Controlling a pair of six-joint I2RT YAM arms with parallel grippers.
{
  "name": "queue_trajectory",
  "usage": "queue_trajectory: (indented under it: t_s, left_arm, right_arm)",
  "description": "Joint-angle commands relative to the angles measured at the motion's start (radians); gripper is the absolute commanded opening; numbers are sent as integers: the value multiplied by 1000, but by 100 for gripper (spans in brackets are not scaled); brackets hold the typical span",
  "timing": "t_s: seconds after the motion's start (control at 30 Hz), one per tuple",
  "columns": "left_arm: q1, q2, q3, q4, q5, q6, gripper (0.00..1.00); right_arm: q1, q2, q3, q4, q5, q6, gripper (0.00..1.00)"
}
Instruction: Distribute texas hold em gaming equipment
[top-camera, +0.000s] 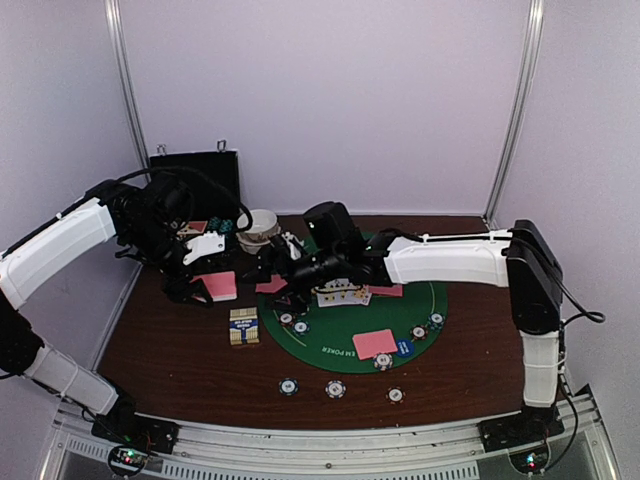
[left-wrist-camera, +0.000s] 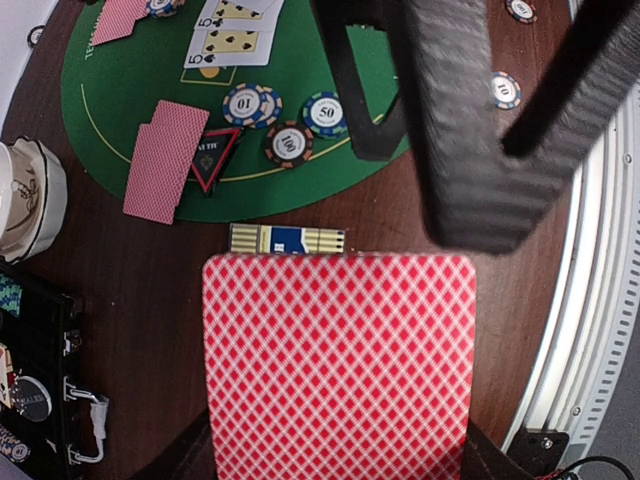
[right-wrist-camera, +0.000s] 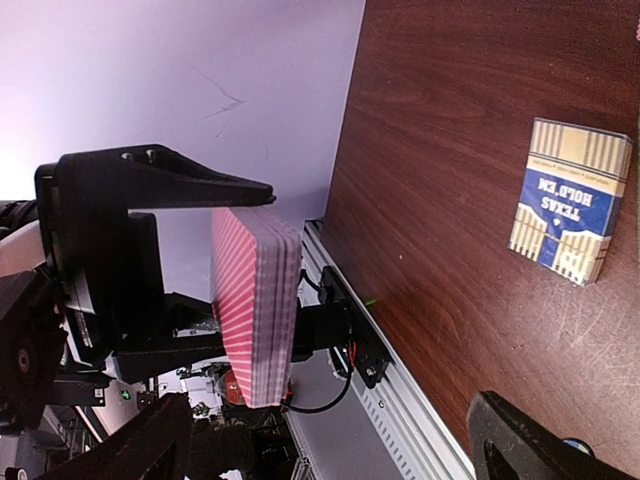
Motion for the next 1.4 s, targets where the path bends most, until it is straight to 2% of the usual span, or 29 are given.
queue_trajectory:
  t_s: [0.0,0.77,1.03,1.37]
  left_arm:
    - [4,-17,31,26,28,-12,0]
    - [4,-11,37,25,39,-12,0]
    - [4,-13,40,16,51,-11,0]
    - [4,-19,45,0,66,-8,0]
  right_arm:
    - [22,32,57,91,-26,34,100]
    - [65,242,306,97,-116,73,100]
    - [67,306,380,47,-140,64,99]
    - [50,316,374,-25,-115,35,100]
